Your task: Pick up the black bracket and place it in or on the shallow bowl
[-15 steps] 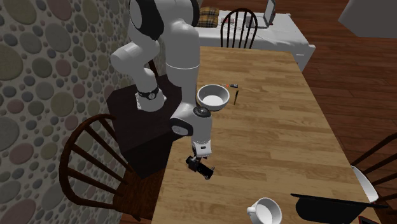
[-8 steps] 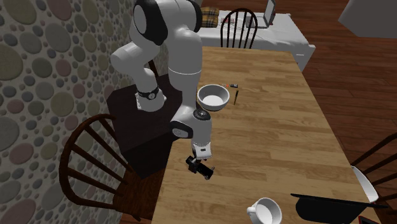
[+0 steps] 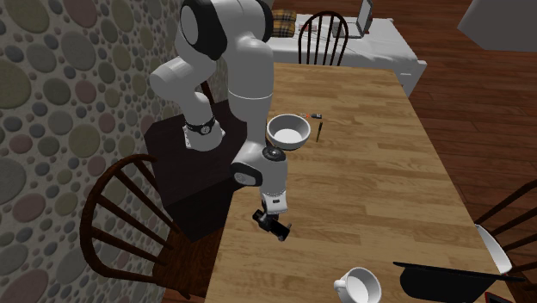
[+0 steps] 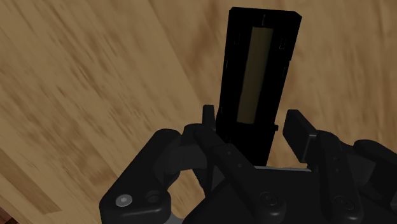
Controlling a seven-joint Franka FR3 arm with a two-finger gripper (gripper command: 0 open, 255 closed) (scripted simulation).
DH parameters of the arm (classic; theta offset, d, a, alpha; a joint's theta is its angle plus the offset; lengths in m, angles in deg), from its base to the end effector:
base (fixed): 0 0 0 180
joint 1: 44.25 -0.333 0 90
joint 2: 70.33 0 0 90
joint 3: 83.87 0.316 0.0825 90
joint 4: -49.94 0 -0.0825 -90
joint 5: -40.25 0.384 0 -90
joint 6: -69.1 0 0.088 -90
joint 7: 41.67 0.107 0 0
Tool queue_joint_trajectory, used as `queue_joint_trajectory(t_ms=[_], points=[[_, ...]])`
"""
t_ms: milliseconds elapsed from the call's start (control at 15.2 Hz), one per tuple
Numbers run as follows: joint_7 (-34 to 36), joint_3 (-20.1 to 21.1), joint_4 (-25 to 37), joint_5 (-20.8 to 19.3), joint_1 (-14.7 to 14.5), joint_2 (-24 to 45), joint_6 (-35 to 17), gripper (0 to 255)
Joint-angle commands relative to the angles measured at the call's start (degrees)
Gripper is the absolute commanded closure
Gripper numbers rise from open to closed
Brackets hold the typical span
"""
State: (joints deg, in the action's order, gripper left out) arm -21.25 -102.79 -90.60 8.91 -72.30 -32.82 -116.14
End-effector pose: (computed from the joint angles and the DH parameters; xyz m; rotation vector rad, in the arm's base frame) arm 0.4365 0.0969 0.0638 2.9171 0.6369 0.2106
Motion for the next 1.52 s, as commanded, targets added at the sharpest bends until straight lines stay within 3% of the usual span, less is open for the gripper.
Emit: queue_joint_trajectory(t_ms=[0, 198, 924, 1452], points=[[0.1, -0.2, 0.4, 0.2, 0.2, 0.4, 0.1, 255], [0.0, -0.4, 0.3, 0.1, 0.2, 0.5, -0.1, 255], [-2.4, 1.9, -4.1, -0.7, 3.1, -11.2, 7.2, 255], [-5.5, 5.0, -6.5, 0.9, 6.0, -19.6, 13.4, 255]])
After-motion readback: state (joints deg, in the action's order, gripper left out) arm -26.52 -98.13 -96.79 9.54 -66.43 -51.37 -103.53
